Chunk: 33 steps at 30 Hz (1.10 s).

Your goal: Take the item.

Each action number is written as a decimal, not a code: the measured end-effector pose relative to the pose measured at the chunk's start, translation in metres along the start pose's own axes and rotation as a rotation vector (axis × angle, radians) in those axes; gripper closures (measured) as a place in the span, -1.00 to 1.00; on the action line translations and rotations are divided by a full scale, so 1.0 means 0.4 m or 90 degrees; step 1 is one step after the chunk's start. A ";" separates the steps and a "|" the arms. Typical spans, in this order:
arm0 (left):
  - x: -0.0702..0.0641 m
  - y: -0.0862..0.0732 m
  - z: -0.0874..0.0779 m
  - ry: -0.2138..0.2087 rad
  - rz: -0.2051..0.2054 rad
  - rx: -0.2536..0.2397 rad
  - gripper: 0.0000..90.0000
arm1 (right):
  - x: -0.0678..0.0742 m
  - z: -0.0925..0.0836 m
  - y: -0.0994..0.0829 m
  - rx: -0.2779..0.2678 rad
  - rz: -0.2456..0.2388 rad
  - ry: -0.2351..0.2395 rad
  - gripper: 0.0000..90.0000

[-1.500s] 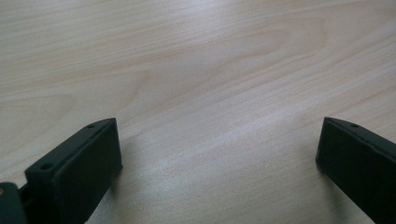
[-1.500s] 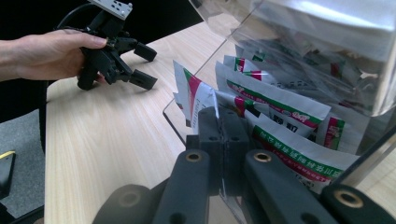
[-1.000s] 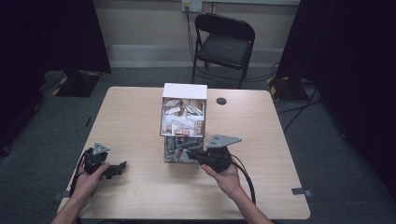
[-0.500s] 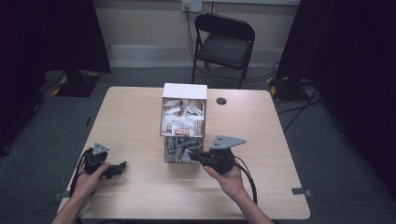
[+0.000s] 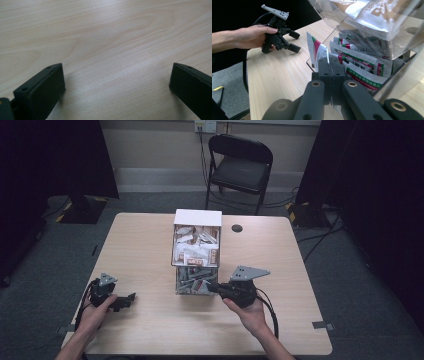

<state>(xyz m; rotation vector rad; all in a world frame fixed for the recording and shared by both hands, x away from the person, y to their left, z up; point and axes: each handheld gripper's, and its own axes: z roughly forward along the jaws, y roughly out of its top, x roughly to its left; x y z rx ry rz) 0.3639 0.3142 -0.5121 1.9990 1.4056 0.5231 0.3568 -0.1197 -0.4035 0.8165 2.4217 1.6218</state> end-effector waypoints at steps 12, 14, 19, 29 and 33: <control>0.000 0.000 0.000 0.000 0.000 0.000 -1.00 | -0.001 -0.034 -0.004 -0.008 0.002 -0.006 1.00; 0.000 0.000 0.000 0.000 0.000 0.000 -1.00 | -0.004 -0.040 -0.005 -0.009 0.003 -0.009 1.00; 0.000 0.000 0.000 0.000 0.000 0.000 -1.00 | -0.013 -0.056 -0.006 -0.017 0.009 -0.016 1.00; 0.000 0.000 0.000 0.000 0.000 0.000 -1.00 | -0.023 -0.086 0.000 -0.032 0.016 -0.029 1.00; 0.000 0.000 0.000 0.000 0.000 0.000 -1.00 | -0.028 -0.098 -0.001 -0.032 0.017 -0.036 1.00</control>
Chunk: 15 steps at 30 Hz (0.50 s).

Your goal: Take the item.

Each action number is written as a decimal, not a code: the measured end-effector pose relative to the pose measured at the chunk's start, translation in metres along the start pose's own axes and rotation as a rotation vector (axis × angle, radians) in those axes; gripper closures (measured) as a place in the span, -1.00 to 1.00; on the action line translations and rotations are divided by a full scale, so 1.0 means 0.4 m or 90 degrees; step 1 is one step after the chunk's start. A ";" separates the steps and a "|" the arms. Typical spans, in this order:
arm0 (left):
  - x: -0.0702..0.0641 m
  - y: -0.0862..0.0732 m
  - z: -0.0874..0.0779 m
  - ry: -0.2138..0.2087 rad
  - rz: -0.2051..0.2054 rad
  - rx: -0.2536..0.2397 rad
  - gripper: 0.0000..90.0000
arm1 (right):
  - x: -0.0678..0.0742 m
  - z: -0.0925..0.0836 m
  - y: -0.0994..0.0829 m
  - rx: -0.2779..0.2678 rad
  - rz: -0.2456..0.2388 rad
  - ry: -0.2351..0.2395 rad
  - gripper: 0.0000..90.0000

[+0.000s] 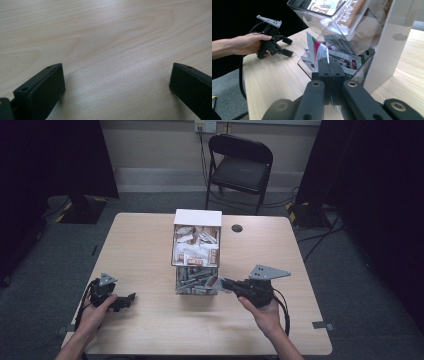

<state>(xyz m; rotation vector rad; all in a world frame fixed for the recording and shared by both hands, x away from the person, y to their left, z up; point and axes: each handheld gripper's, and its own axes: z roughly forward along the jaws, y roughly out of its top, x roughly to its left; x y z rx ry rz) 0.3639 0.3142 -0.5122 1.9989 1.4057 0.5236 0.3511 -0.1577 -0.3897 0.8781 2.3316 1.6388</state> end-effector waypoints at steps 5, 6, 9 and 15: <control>0.000 0.000 0.000 0.000 0.000 0.000 -1.00 | -0.010 -0.016 -0.001 -0.004 0.004 -0.010 1.00; 0.000 0.000 0.000 0.000 0.000 0.000 -1.00 | -0.013 -0.020 -0.001 -0.003 0.005 -0.012 1.00; 0.000 0.000 0.000 0.000 0.000 0.000 -1.00 | -0.022 -0.030 -0.002 -0.006 0.007 -0.019 1.00; 0.000 0.000 0.000 0.000 0.000 0.000 -1.00 | -0.046 -0.046 -0.004 -0.001 0.015 -0.039 1.00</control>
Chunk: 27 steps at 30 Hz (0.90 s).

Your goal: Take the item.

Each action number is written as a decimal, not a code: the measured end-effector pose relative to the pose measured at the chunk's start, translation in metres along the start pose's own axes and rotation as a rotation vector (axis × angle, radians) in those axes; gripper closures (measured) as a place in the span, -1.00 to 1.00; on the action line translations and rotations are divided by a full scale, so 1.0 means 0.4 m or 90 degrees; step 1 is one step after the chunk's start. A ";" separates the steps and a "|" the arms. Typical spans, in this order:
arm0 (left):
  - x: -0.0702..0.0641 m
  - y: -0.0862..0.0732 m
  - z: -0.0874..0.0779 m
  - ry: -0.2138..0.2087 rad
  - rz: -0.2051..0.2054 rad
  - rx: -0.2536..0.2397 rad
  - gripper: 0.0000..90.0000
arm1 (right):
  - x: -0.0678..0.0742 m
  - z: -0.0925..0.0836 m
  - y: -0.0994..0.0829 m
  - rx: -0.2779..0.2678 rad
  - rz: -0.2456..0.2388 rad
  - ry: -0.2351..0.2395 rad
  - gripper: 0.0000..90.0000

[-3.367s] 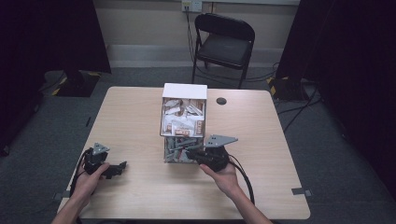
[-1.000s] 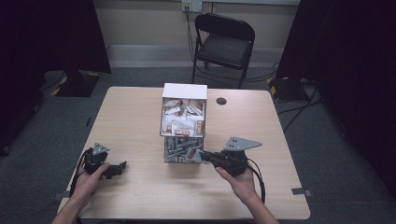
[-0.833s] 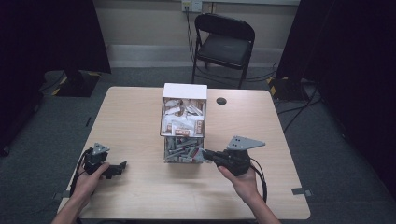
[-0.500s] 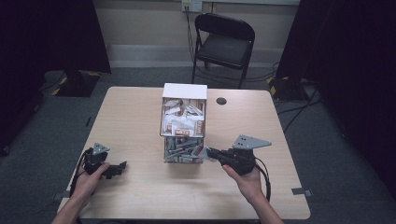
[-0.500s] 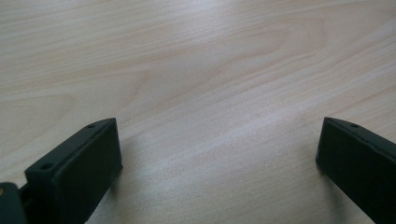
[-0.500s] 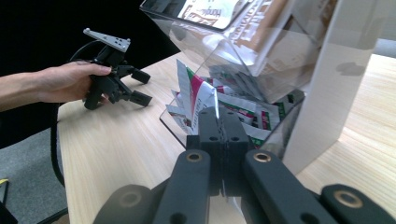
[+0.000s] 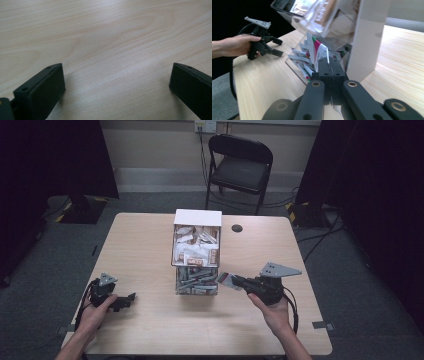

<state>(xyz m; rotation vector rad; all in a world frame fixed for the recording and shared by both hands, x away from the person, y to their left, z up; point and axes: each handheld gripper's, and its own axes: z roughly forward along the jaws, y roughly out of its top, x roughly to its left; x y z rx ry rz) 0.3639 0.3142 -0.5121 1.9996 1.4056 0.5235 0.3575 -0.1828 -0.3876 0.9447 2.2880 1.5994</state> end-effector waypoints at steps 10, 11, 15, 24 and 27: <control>0.000 0.000 0.000 0.000 0.000 0.000 -1.00 | -0.057 -0.013 0.006 0.004 0.016 -0.037 1.00; 0.000 0.000 0.000 0.000 0.000 0.000 -1.00 | -0.062 -0.013 0.005 0.004 0.018 -0.040 1.00; 0.000 0.000 0.000 0.000 0.000 0.000 -1.00 | -0.081 -0.003 -0.001 0.010 0.026 -0.052 1.00; 0.000 0.000 0.000 0.000 0.000 0.000 -1.00 | -0.127 0.038 -0.028 0.039 0.045 -0.077 1.00; 0.000 0.000 0.000 0.000 0.000 0.000 -1.00 | -0.134 0.056 -0.037 0.053 0.045 -0.082 1.00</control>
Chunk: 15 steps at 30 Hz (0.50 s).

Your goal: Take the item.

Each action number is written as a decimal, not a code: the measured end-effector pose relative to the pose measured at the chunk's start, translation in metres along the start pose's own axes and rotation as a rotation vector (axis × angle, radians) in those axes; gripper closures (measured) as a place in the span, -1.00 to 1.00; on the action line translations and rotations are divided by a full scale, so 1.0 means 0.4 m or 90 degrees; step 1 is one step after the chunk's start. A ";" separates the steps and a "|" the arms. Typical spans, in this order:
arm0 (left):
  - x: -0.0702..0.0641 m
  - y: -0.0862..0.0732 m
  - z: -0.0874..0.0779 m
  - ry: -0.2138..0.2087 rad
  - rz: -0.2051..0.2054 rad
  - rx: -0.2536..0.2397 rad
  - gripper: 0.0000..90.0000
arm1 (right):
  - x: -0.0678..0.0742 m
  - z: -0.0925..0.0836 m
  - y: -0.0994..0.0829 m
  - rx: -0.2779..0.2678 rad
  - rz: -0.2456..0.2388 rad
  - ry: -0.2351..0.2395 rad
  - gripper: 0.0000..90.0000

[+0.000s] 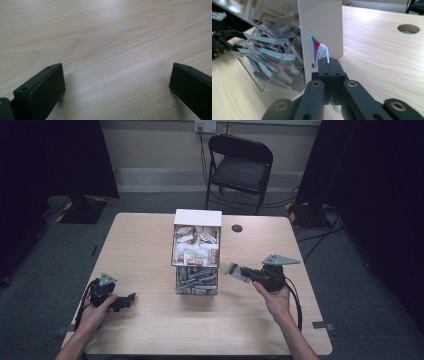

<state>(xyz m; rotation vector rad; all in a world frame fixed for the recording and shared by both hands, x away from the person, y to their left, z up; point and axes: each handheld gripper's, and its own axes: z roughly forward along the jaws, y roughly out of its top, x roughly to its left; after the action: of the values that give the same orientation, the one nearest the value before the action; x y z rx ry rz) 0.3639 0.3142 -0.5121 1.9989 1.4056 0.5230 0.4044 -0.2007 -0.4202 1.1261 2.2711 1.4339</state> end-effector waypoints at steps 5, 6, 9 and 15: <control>0.000 0.000 0.000 0.000 0.000 0.000 -1.00 | -0.010 0.024 -0.015 0.015 0.006 -0.003 1.00; 0.000 0.000 0.000 0.000 0.000 0.000 -1.00 | -0.013 0.028 -0.019 0.018 0.006 -0.003 1.00; 0.000 0.000 0.000 0.000 0.000 0.000 -1.00 | -0.020 0.038 -0.034 0.026 0.014 -0.004 1.00; 0.000 0.000 0.000 0.000 0.000 0.000 -1.00 | -0.022 0.064 -0.053 0.052 0.013 -0.005 1.00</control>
<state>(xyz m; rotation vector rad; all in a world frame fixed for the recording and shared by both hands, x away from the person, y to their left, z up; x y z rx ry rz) 0.3639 0.3142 -0.5121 1.9989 1.4055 0.5229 0.4144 -0.1947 -0.4526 1.1797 2.3381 1.3537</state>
